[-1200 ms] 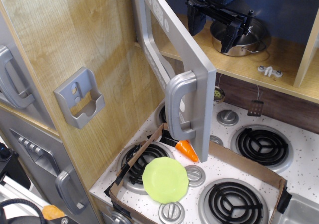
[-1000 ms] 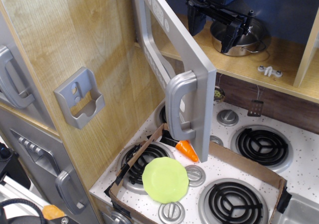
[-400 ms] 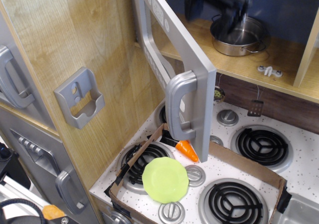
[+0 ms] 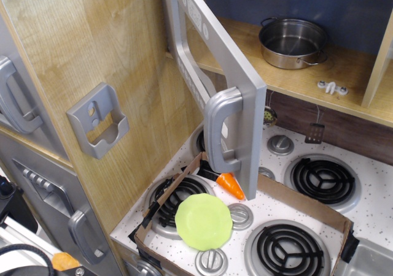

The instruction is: Close microwave

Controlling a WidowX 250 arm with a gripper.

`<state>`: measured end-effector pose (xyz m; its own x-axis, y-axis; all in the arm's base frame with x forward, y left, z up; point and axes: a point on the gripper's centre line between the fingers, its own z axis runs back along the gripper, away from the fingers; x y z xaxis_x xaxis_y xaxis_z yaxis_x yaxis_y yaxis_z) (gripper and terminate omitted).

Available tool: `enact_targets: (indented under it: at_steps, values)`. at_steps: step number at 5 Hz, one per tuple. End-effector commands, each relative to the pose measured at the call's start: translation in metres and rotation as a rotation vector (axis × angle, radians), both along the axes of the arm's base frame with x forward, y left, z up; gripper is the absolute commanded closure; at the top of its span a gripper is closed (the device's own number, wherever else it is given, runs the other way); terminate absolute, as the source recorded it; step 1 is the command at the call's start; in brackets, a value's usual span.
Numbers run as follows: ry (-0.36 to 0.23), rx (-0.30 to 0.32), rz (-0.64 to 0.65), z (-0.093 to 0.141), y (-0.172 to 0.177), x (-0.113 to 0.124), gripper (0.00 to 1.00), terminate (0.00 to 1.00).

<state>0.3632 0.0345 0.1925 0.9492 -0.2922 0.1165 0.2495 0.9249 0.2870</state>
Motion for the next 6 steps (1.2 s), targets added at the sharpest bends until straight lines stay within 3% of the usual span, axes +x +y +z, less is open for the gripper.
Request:
enact_targets:
  at_steps: [1,2,4,5,6]
  values:
    - [-0.046,0.054,0.077,0.066,0.016,-0.043,0.00,0.00]
    - [-0.010,0.039,0.107,0.062,0.015,-0.064,0.00,0.00]
    - [-0.008,-0.011,0.155,0.016,-0.006,-0.114,0.00,0.00]
    - [-0.017,-0.021,0.165,-0.003,-0.015,-0.125,0.00,0.00]
    - [-0.009,-0.055,0.158,-0.018,-0.017,-0.118,0.00,0.00]
